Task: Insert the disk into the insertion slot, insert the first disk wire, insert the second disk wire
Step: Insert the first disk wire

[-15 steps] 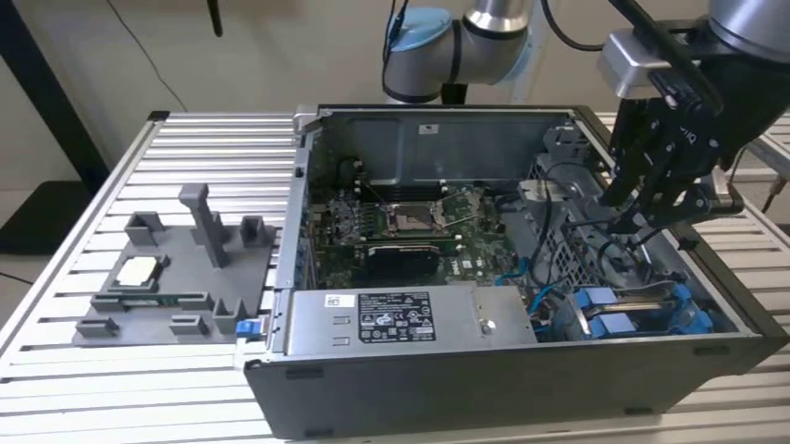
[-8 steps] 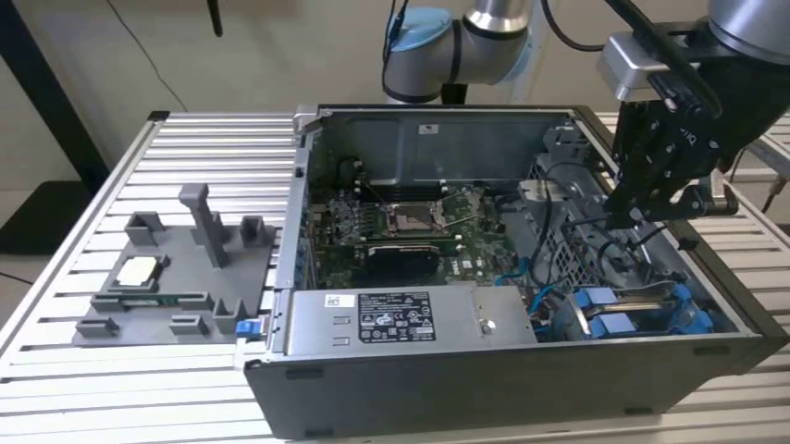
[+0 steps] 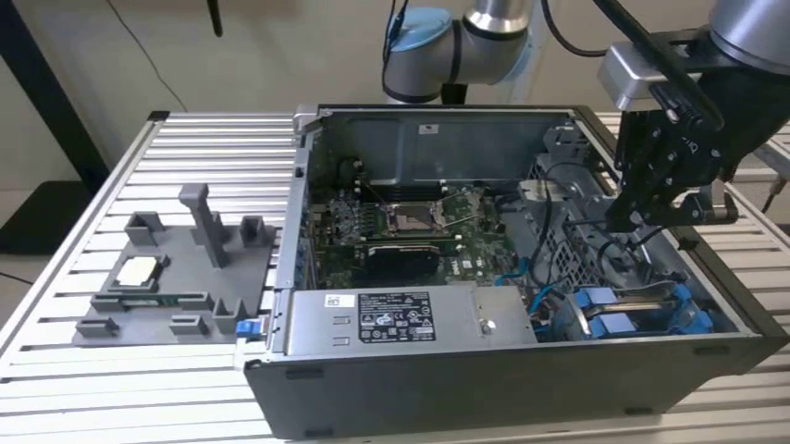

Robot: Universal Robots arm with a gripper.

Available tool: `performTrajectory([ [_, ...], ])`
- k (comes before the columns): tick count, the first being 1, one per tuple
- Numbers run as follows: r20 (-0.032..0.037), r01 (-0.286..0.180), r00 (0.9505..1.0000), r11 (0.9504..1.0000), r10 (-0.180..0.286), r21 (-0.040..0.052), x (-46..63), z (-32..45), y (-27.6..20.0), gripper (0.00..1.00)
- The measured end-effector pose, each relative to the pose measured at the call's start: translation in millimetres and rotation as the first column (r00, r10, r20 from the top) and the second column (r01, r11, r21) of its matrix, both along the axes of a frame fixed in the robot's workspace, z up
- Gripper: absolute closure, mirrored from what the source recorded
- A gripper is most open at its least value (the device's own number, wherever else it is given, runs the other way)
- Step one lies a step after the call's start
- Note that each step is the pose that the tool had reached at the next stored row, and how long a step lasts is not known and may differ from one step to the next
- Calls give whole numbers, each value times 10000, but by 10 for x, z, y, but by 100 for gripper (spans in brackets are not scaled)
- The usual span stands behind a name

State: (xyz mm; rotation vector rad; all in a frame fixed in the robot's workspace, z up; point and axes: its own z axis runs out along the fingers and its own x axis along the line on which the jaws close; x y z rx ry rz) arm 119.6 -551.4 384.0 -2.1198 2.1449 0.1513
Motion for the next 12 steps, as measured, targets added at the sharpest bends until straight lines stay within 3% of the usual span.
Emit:
performTrajectory([
  [12, 0, -1, 10000, 9993, 1, -381, 49, -82, -188, 81],
])
